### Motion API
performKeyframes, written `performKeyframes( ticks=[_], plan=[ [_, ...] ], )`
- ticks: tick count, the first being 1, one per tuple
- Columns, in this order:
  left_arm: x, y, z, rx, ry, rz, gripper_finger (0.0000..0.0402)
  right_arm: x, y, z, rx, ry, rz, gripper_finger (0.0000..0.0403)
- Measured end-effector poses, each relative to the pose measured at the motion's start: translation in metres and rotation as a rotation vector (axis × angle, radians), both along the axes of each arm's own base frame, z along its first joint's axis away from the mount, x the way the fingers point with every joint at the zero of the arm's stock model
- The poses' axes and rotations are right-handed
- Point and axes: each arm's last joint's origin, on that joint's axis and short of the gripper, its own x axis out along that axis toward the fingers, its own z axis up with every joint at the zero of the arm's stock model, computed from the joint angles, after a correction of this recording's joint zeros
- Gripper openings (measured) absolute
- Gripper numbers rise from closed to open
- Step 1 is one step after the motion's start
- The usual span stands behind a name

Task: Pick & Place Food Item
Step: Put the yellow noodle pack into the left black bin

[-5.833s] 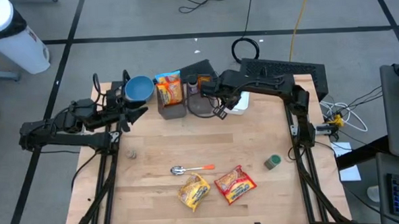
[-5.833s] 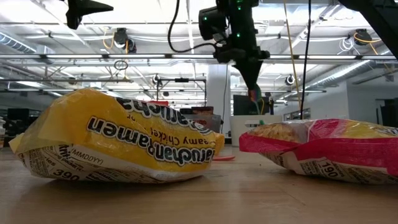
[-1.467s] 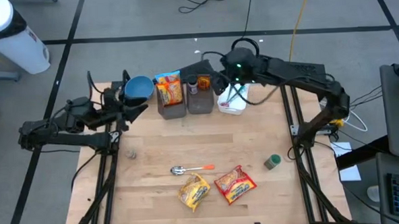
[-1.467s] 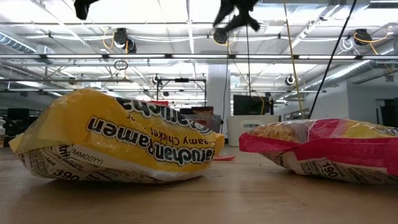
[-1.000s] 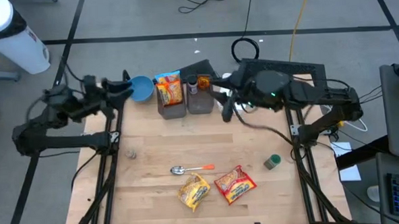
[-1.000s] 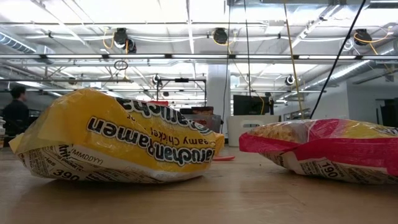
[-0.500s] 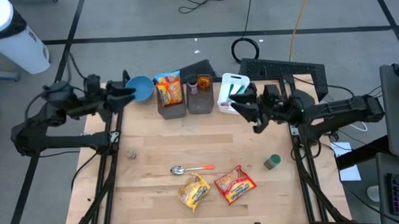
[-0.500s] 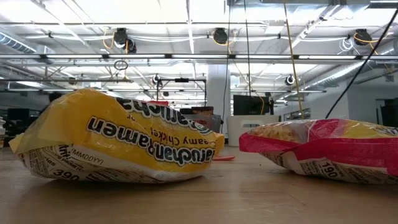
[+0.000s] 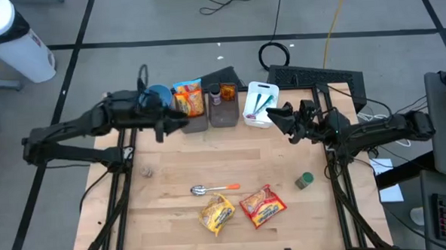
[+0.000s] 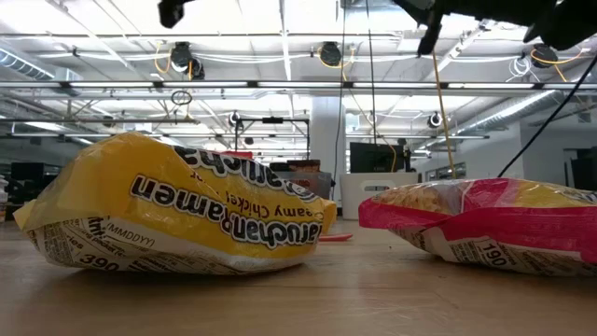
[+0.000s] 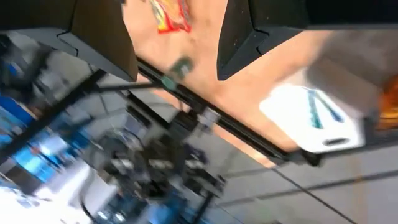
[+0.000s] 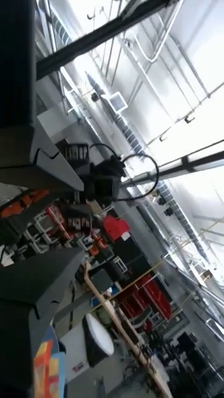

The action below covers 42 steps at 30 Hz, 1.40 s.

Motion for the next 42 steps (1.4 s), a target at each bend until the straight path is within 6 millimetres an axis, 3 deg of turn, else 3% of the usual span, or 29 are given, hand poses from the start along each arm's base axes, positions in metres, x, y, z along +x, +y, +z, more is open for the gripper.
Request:
performKeyframes(
  ticks=[10,13,20,27,35,42],
  plan=[
    [0.041,-0.002,-0.013,-0.014,-0.005,-0.208,0.0230,0.000,-0.009,-0.007,-0.039,0.136,0.013,0.0155],
    [0.043,-0.002,-0.015,-0.023,0.000,-0.232,0.0230,0.003,-0.008,0.004,-0.084,0.240,0.024,0.0155],
    [0.042,-0.003,-0.017,-0.034,0.024,-0.243,0.0230,0.011,-0.003,0.047,-0.274,0.671,0.056,0.0155],
    [0.036,-0.014,-0.038,-0.130,0.247,-0.313,0.0230,0.027,-0.004,0.066,-0.360,0.820,0.069,0.0155],
    [0.020,-0.033,-0.061,-0.185,0.551,-0.381,0.0230,0.046,-0.006,0.051,-0.372,0.891,0.083,0.0155],
    [-0.017,-0.045,-0.072,-0.203,0.833,-0.355,0.0230,0.052,-0.007,0.047,-0.370,0.899,0.080,0.0155]
  ],
)
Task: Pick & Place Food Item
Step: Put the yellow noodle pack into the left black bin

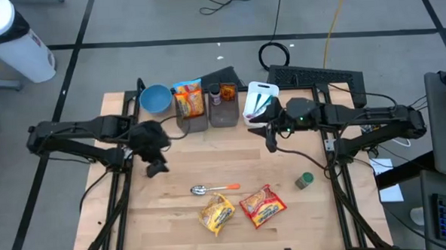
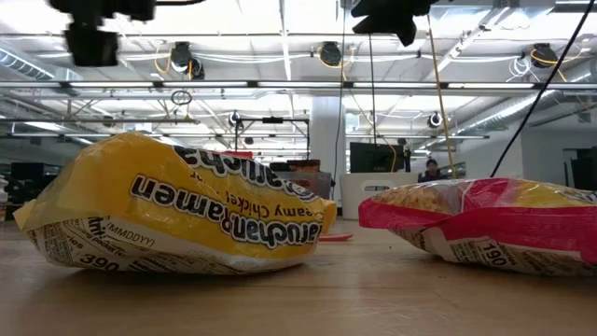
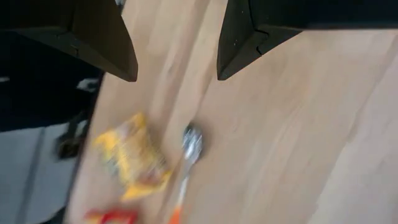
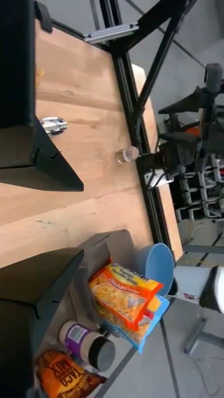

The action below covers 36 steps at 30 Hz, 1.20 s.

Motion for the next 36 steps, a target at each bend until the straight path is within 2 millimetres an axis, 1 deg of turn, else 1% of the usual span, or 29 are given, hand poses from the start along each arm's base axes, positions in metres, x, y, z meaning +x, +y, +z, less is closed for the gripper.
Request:
performKeyframes(
  ticks=[6,8,10,13,17,24,27,31,36],
  plan=[
    [-0.045,-0.004,0.006,0.039,0.107,0.084,0.0230,0.003,0.000,0.005,-0.005,-0.054,-0.002,0.0155],
    [-0.056,-0.006,0.008,0.040,0.124,0.112,0.0230,0.003,0.000,0.005,-0.005,-0.058,-0.002,0.0155],
    [-0.063,-0.007,0.008,0.048,0.141,0.119,0.0230,0.003,0.000,0.005,-0.005,-0.056,-0.002,0.0155],
    [-0.068,-0.010,0.007,0.100,0.168,0.097,0.0230,0.003,0.000,0.005,-0.001,-0.057,-0.004,0.0155],
    [-0.073,-0.014,0.002,0.217,0.233,0.060,0.0230,0.004,0.000,0.003,0.038,-0.054,-0.017,0.0155],
    [-0.076,-0.020,0.000,0.323,0.244,0.057,0.0230,0.008,-0.001,-0.001,0.093,-0.046,-0.037,0.0155],
    [-0.081,-0.021,-0.010,0.320,0.300,0.082,0.0230,0.010,0.000,-0.002,0.095,-0.043,-0.036,0.0155],
    [-0.086,-0.025,-0.030,0.254,0.387,0.111,0.0230,0.011,0.001,-0.003,0.096,-0.039,-0.029,0.0155],
    [-0.085,-0.029,-0.045,0.229,0.363,0.136,0.0230,0.011,0.001,-0.004,0.096,-0.034,-0.030,0.0155]
  ],
)
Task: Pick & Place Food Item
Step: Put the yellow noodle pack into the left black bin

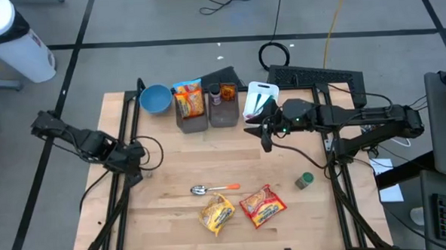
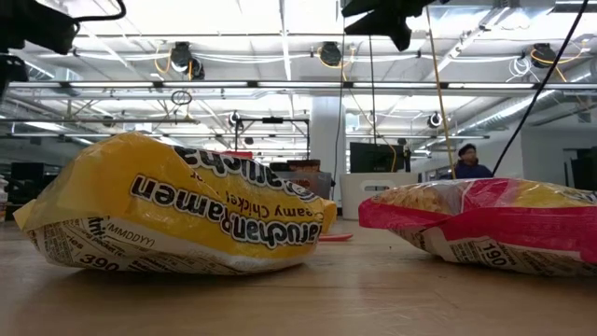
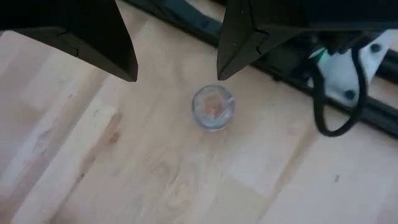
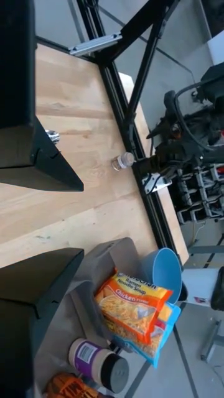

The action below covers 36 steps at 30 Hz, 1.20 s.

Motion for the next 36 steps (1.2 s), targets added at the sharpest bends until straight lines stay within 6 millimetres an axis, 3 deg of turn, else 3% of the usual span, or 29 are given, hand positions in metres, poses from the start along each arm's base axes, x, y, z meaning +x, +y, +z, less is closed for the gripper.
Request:
performKeyframes(
  ticks=[13,26,36],
  plan=[
    [0.005,-0.007,-0.003,0.011,0.034,-0.010,0.0230,0.000,0.000,0.001,0.006,-0.016,-0.002,0.0155],
    [0.056,-0.033,0.017,0.011,-0.224,-0.219,0.0230,0.002,-0.001,0.005,0.012,-0.058,-0.007,0.0155],
    [0.104,-0.062,0.021,-0.067,-0.293,-0.370,0.0230,0.008,0.009,0.000,0.047,-0.047,0.024,0.0155]
  ],
)
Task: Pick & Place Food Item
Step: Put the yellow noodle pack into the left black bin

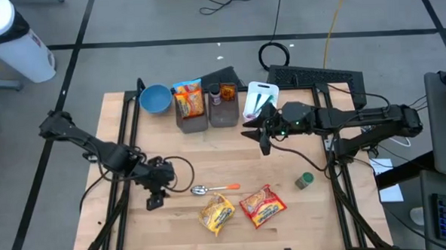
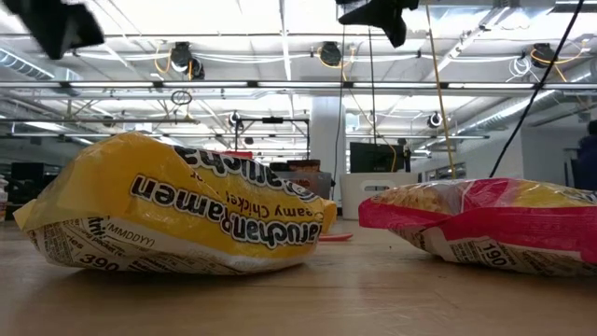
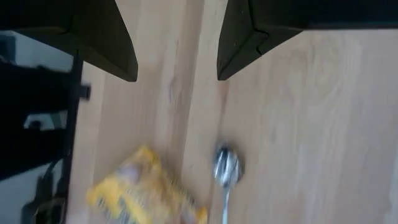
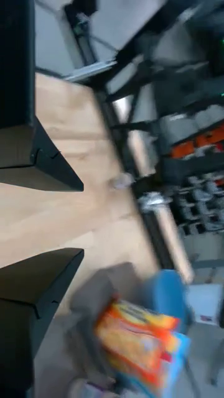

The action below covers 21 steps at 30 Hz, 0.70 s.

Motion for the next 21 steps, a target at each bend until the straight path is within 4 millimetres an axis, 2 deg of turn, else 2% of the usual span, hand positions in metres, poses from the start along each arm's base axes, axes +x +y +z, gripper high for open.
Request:
performKeyframes(
  ticks=[8,15,21],
  plan=[
    [0.030,-0.012,0.021,0.065,-0.100,-0.004,0.0230,0.015,0.026,-0.009,0.051,-0.009,0.078,0.0155],
    [0.067,-0.014,0.022,-0.153,-0.176,0.207,0.0230,0.024,0.050,-0.004,0.054,-0.125,0.164,0.0155],
    [0.076,-0.020,0.028,-0.257,-0.264,0.201,0.0230,0.015,0.062,0.004,0.051,-0.151,0.256,0.0155]
  ],
)
